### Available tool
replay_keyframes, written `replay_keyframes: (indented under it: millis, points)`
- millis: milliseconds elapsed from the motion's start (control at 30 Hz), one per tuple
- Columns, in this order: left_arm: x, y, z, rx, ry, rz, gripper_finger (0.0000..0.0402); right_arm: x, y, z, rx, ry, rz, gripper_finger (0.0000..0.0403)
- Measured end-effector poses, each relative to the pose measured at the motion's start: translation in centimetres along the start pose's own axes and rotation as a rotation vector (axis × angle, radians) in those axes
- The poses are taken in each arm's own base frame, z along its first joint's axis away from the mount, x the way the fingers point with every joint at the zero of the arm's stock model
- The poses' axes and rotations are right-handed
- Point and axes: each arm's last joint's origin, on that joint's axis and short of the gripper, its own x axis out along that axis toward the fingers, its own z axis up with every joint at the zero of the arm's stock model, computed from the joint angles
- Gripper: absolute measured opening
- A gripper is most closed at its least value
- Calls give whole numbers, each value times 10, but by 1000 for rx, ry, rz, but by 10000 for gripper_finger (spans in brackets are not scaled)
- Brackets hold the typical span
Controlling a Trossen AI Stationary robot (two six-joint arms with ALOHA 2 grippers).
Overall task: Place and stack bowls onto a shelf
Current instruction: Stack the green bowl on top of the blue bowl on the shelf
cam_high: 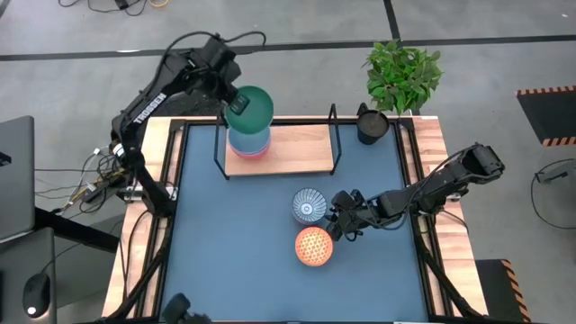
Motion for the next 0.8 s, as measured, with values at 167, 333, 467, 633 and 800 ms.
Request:
replay_keyframes:
  millis: [167,333,467,633,800]
  points:
    - [25,22,-5,-57,55,-42,0,0,0,0,5,0,0,177]
    - [57,33,-14,-78,104,-29,0,0,0,0,6,0,0,177]
    - [78,37,-22,-97,119,-59,0,0,0,0,6,0,-1,177]
    - [96,44,-34,-122,173,-55,0,0,0,0,5,1,-1,177]
    - [105,49,-42,-153,210,-80,0,0,0,0,1,1,-1,177]
